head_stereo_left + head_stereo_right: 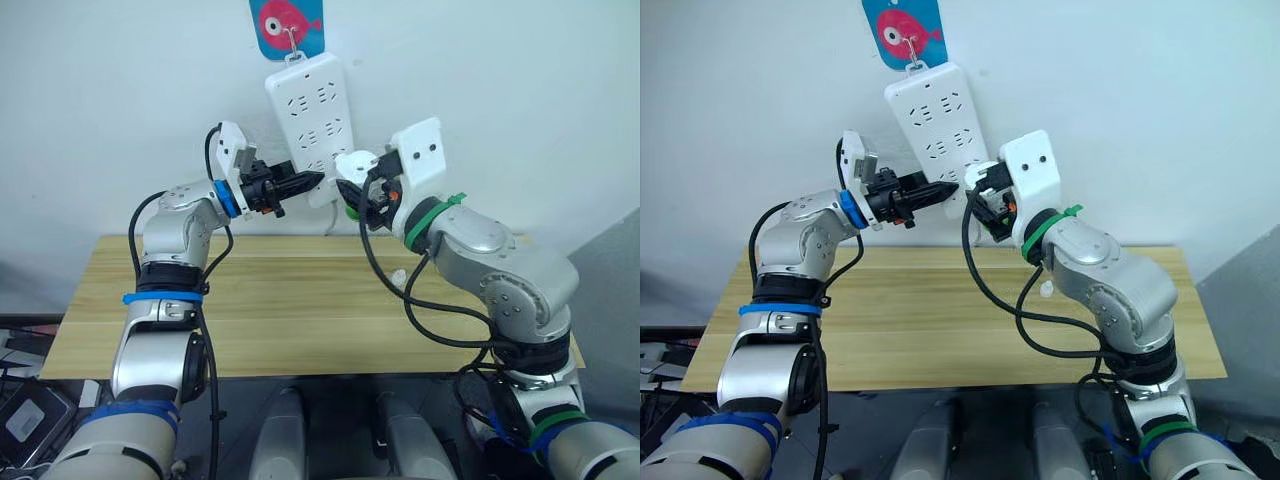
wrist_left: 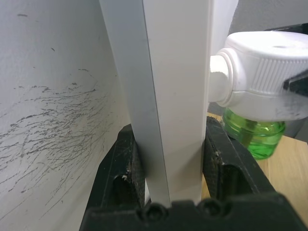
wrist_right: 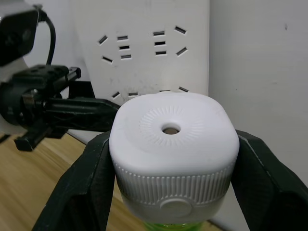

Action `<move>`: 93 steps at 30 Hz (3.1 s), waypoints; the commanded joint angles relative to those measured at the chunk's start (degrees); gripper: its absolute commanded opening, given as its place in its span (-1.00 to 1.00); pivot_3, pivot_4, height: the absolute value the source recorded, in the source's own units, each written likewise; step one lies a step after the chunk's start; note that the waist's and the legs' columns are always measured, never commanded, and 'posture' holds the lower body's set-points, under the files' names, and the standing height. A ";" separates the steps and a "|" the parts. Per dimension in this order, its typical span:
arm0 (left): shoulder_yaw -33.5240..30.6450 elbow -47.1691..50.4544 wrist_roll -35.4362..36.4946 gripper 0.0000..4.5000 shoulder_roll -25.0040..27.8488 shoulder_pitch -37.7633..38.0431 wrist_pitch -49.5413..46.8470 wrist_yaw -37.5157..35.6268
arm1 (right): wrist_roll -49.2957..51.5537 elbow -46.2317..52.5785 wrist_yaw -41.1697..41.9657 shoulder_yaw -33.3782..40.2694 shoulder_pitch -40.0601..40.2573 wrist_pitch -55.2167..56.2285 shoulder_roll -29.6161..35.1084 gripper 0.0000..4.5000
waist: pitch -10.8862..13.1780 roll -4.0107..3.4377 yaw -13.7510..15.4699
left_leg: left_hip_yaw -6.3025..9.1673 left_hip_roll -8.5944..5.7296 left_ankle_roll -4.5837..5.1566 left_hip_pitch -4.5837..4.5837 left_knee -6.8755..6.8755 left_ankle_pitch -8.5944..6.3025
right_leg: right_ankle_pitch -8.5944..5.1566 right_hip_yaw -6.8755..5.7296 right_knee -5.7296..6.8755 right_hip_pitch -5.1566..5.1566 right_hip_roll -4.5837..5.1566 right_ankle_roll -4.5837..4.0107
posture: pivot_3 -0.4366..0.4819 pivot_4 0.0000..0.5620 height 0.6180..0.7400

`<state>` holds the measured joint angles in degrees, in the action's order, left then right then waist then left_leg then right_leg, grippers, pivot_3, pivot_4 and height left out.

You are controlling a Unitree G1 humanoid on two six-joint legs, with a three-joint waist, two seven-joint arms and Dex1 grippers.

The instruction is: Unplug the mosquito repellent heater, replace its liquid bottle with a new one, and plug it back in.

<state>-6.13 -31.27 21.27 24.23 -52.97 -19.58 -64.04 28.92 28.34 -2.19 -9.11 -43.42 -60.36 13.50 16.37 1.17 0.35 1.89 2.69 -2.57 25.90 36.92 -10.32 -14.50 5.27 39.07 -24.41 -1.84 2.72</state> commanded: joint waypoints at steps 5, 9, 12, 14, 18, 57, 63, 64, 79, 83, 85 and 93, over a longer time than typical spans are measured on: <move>1.28 3.65 1.76 -0.42 -2.03 -0.68 -0.84 -2.71 | 1.39 -4.74 -3.31 10.12 -1.50 0.59 -11.84 0.30 | 0.00 0.00 -0.48 | 0.03 0.00 0.41 -0.02 -0.02 0.27 | 0.28 -0.04 0.02 0.00 -0.01 -0.11 | 0.25 -0.16 1.00; 1.24 3.78 1.65 -0.42 -2.28 -0.61 -0.95 -2.75 | -0.11 -6.32 -2.46 10.12 -1.98 0.88 -12.73 0.30 | 0.00 0.00 -0.53 | 0.02 0.00 0.59 -0.03 -0.03 0.39 | 0.40 -0.02 -0.01 -0.01 -0.02 -0.15 | 0.25 -0.17 1.00; 1.25 3.78 1.64 -0.42 -2.33 -0.61 -1.02 -2.89 | -2.29 -7.36 -1.22 8.14 -2.41 2.35 -11.18 0.30 | 0.00 0.00 -0.53 | 0.00 0.00 0.59 -0.04 -0.05 0.39 | 0.40 -0.01 -0.02 -0.02 -0.02 -0.16 | 0.25 -0.16 1.00; 1.27 3.80 1.66 -0.42 -2.32 -0.59 -1.14 -2.95 | -5.89 -8.19 0.75 4.27 -2.98 4.93 -7.53 0.30 | 0.00 -0.01 -0.52 | -0.01 0.00 0.59 -0.04 -0.06 0.39 | 0.40 0.00 -0.02 -0.03 -0.02 -0.15 | 0.25 -0.17 1.00; 1.33 4.33 1.62 -0.42 -2.25 -0.34 -1.70 -3.26 | -7.85 -10.05 2.85 2.29 -3.24 7.97 -5.85 0.30 | -0.02 0.02 -0.51 | -0.09 -0.02 0.59 -0.03 -0.12 0.39 | 0.40 0.06 -0.09 -0.05 -0.01 -0.14 | 0.25 -0.17 1.00; -1.16 -0.53 -2.19 0.72 5.79 0.19 4.94 1.75 | 1.48 8.78 13.74 7.81 12.10 -0.64 1.52 1.00 | -0.16 0.25 0.61 | -0.16 -0.38 0.20 0.79 -0.77 0.72 | 0.43 -0.13 -0.20 -1.00 0.53 0.03 | 0.33 -0.26 1.00; -2.69 3.75 -1.70 1.00 14.92 3.19 2.53 0.34 | 1.33 6.08 15.48 6.35 12.71 3.18 0.53 0.83 | -0.19 0.31 0.71 | -0.06 -0.30 0.19 0.78 -0.83 0.72 | 0.49 -0.23 -0.12 -1.02 0.46 -0.06 | 0.43 -0.26 1.00; -2.87 5.54 -0.64 1.00 16.36 4.20 0.91 -0.96 | 1.44 5.43 16.32 5.82 12.67 4.03 0.36 0.73 | -0.20 0.31 0.93 | -0.03 -0.31 0.19 0.79 -0.84 0.72 | 0.49 -0.26 -0.12 -1.02 0.47 -0.07 | 0.45 -0.26 1.00; -1.41 34.69 11.01 1.00 18.75 17.90 -17.01 -2.67 | -2.37 -3.84 19.56 -0.76 7.93 13.15 -6.05 -0.99 | -0.27 0.44 1.54 | 0.07 -0.07 -0.28 0.80 -0.80 1.04 | 0.44 -0.74 -0.10 -0.92 0.52 -0.01 | 0.52 -0.25 1.00; -0.83 34.90 11.44 1.00 18.74 17.49 -17.53 -2.31 | -4.49 -6.78 18.97 -1.41 6.96 15.33 -7.33 -0.99 | -0.28 0.46 1.57 | 0.12 -0.01 -0.28 0.80 -0.81 1.10 | 0.45 -0.98 -0.09 -0.87 0.53 -0.06 | 0.51 -0.25 1.00; -0.71 34.22 11.27 1.00 18.97 17.05 -17.34 -2.56 | -5.51 -7.63 18.77 -1.86 6.65 15.91 -7.65 -0.99 | -0.28 0.45 1.60 | 0.18 0.00 -0.28 0.81 -0.81 1.11 | 0.45 -1.06 -0.09 -0.87 0.53 -0.08 | 0.50 -0.24 1.00; -0.26 32.95 10.72 1.00 18.75 16.23 -16.71 -2.74 | -8.25 -10.39 18.35 -2.10 5.60 17.47 -9.10 -0.99 | -0.28 0.45 2.08 | 0.28 0.00 -0.28 0.83 -0.84 1.11 | 0.44 -1.16 -0.09 -0.87 0.53 -0.16 | 0.50 -0.22 1.00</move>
<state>-5.90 1.12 31.51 42.56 -35.96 -37.00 -66.84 20.94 16.63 16.23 -11.36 -36.84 -44.23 5.16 16.09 1.62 2.43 2.17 2.69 -2.86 26.74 36.08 -9.21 -14.05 4.11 38.98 -25.29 -1.30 2.56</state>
